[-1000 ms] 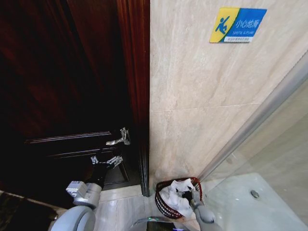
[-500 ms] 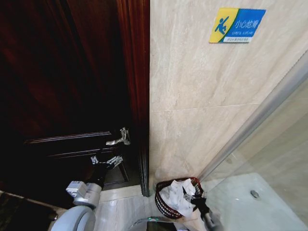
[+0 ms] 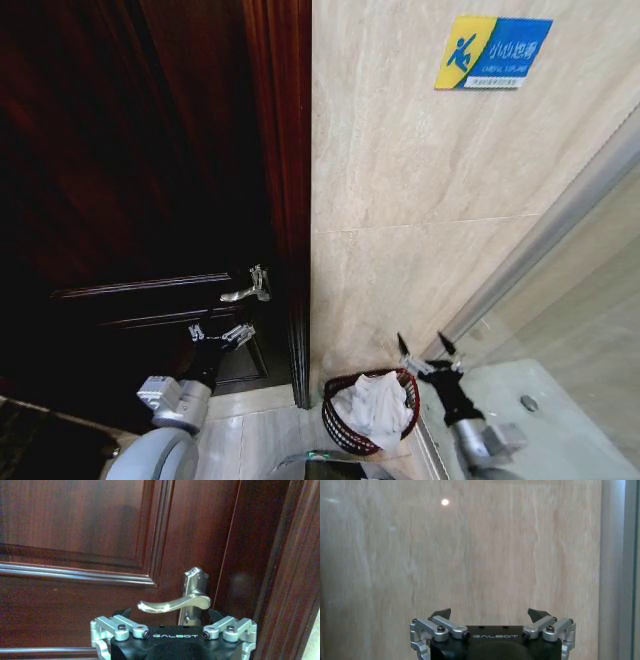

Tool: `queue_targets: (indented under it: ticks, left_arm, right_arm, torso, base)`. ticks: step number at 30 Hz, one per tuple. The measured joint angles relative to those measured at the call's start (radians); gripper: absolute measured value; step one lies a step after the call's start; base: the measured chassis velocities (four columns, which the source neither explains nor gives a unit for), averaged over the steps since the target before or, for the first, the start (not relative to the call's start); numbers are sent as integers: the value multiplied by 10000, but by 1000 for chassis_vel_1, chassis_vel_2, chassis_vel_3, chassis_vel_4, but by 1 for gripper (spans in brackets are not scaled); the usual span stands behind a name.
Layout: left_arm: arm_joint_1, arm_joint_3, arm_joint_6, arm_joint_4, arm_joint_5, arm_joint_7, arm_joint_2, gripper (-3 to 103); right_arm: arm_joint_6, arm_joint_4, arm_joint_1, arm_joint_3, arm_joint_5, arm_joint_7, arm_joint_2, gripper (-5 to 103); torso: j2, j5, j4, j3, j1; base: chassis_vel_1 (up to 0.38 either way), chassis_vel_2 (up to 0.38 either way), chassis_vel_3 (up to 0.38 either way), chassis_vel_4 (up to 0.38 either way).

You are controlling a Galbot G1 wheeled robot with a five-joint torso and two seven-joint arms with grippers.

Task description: Discard the used towel into the hamper.

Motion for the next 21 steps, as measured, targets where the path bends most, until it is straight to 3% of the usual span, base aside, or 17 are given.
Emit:
queue_targets:
  ticks: [21]
  left_arm:
    - [0,0,0,0,0,0,0,100]
  right_arm:
    - [-147,288,200,-68,-267,351,40,100]
  torso:
    - [0,1,-1,0,0]
  base:
    - [0,0,0,0]
